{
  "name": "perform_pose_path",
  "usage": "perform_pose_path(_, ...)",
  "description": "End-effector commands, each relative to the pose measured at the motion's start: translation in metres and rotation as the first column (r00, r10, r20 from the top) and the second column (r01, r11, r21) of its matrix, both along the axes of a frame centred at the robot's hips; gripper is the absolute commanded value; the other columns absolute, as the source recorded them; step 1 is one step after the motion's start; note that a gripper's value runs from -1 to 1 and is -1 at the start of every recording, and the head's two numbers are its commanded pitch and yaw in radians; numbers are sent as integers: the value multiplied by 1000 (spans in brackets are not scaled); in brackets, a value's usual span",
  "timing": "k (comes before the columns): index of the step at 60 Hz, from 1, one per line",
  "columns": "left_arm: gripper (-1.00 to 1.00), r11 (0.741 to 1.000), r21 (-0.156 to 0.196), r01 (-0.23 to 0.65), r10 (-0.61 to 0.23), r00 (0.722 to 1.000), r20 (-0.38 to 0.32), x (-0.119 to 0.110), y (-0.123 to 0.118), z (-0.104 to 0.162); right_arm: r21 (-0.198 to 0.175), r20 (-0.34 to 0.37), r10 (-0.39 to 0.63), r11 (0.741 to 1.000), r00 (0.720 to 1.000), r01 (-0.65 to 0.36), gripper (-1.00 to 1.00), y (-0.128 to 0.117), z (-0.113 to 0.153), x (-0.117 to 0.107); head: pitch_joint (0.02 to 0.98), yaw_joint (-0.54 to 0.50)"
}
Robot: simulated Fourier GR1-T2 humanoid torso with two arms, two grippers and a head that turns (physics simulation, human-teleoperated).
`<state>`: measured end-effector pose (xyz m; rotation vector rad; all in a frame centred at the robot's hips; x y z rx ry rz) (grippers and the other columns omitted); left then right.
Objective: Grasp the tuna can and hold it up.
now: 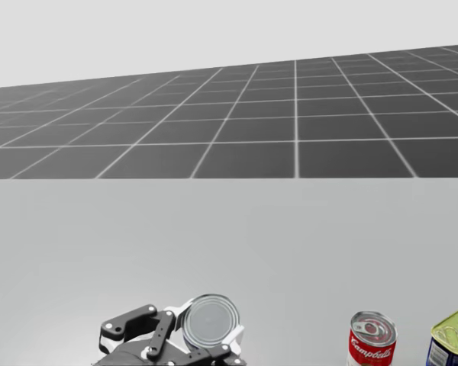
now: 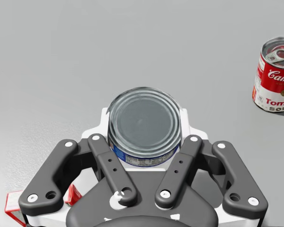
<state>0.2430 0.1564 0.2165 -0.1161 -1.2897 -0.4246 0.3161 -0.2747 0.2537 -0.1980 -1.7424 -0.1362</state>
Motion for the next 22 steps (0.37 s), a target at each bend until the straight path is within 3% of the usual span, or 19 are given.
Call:
perform_pose_path(1, 1000, 993, 9, 119, -119, 989, 86, 6, -13, 38, 1, -1, 4, 1000, 1000, -4, -1000, 0, 0, 0, 462, 186)
perform_pose_path(9, 1000, 993, 23, 112, -114, 982, 153, 12, -12, 62, 2, 0, 9, 1000, 1000, -9, -1000, 0, 0, 0, 461, 185)
perform_pose_path(15, 1000, 994, 54, 91, -101, 968, 229, 15, -12, 84, -1, 3, 13, 1000, 1000, -13, -1000, -1, 0, 0, 458, 180)
perform_pose_path(22, 1000, 992, 115, 58, -93, 940, 328, 14, -12, 108, -33, 7, 21, 999, 1000, -20, -1000, 0, -2, 1, 458, 176)
